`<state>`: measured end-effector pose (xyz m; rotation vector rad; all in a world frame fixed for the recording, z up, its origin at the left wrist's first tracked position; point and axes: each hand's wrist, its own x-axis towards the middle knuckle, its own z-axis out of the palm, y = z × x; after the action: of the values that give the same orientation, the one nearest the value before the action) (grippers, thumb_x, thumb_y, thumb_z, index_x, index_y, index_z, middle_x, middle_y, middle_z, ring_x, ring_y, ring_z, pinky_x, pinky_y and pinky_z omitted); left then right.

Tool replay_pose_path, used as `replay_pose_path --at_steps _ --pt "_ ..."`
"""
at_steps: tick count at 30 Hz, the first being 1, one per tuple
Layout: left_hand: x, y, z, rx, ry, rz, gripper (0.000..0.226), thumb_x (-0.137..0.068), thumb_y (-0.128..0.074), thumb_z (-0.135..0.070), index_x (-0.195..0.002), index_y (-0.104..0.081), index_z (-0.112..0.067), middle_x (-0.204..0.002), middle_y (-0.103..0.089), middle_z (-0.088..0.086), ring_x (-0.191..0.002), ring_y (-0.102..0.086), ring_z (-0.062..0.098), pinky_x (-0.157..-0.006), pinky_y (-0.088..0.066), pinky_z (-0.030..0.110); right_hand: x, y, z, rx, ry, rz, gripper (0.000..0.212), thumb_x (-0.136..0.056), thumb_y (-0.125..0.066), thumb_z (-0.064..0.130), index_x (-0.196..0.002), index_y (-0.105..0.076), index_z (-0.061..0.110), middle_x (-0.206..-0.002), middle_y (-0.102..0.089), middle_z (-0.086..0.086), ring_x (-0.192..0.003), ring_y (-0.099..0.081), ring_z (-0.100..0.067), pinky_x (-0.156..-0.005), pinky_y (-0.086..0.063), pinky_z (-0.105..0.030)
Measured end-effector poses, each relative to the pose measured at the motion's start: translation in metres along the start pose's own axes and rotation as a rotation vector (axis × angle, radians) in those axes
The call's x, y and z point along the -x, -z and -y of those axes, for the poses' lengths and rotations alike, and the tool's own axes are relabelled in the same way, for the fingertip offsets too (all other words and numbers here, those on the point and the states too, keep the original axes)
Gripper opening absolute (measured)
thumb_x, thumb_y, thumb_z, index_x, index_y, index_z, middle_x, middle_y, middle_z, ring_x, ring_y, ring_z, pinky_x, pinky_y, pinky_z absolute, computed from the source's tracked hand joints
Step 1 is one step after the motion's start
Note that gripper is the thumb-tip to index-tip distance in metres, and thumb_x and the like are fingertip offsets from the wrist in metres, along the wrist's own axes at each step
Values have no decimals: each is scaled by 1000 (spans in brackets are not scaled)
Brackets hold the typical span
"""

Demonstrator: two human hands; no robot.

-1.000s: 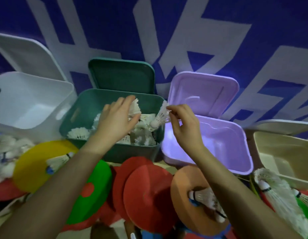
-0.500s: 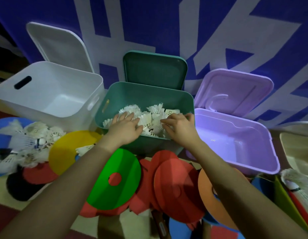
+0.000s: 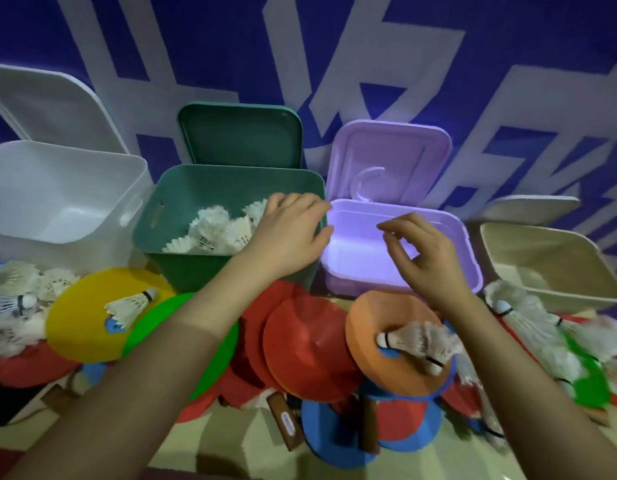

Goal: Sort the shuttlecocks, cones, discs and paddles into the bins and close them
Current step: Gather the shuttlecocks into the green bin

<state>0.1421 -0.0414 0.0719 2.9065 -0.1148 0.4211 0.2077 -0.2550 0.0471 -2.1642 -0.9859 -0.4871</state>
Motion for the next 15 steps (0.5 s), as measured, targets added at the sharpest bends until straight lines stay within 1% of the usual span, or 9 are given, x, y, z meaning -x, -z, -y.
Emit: replay_pose_path --at_steps 1,3,6,8,9,10,12,13,15 --pt "-2 -5 -14 10 -20 20 62 -81 -22 -47 -121 -58 -15 -120 -59 3 -111 -52 25 -90 -18 32 12 13 -9 -21 -50 -1 26 -91 -46 26 -97 -68 12 -90 -63 0 -78 -55 -11 -68 -48 -36" --pt "-4 -17 -42 30 -53 51 63 -80 -22 -49 -119 -59 -15 -118 -60 3 -111 -52 25 -91 -18 32 36 34 -25 -21 -126 38 27 -90 -47 31 -96 -68 15 -86 -63 2 -75 -56 -10 -67 -49 -37" --pt "0 -39 -82 50 -57 113 58 -82 -25 -47 -119 -59 -18 -119 -59 1 -115 -49 24 -94 -15 32 70 57 -49 22 -107 145 27 -88 -49 31 -88 -69 13 -75 -64 -1 -69 -60 -19 -64 -49 -39" --pt "4 -53 -108 52 -35 170 56 -80 -28 -45 -119 -59 -19 -119 -59 0 -116 -47 23 -95 -12 32 95 71 -64 41 -107 224 27 -87 -50 33 -85 -69 14 -74 -65 -1 -68 -62 -22 -63 -49 -41" --pt "5 -60 -120 44 -25 203 57 -79 -28 -44 -120 -58 -20 -120 -58 0 -117 -46 23 -96 -11 32 107 77 -72 66 -124 258 27 -86 -51 35 -87 -70 16 -76 -66 0 -72 -63 -23 -66 -49 -41" --pt "6 -67 -131 31 -16 237 57 -78 -28 -44 -122 -57 -20 -121 -57 0 -117 -45 23 -95 -11 32 118 81 -79 109 -153 292 26 -85 -53 38 -90 -70 19 -81 -68 1 -78 -63 -24 -73 -47 -41" --pt "8 -85 -148 11 4 304 51 -84 -33 -42 -126 -53 -21 -124 -54 0 -118 -43 23 -94 -14 33 136 81 -91 213 -197 380 28 -84 -61 39 -104 -68 21 -98 -69 2 -95 -60 -25 -85 -31 -38" --pt "10 -96 -154 5 15 329 46 -88 -38 -40 -129 -50 -22 -127 -52 0 -119 -42 23 -95 -16 33 143 78 -95 240 -204 428 31 -84 -64 37 -111 -65 21 -105 -67 1 -102 -57 -25 -87 -26 -37" --pt "18 -117 -163 2 50 365 46 -91 -46 -33 -136 -42 -23 -135 -47 0 -123 -40 22 -97 -21 35 150 71 -100 228 -227 499 39 -85 -65 34 -121 -59 21 -111 -65 1 -110 -51 -23 -91 -22 -36"
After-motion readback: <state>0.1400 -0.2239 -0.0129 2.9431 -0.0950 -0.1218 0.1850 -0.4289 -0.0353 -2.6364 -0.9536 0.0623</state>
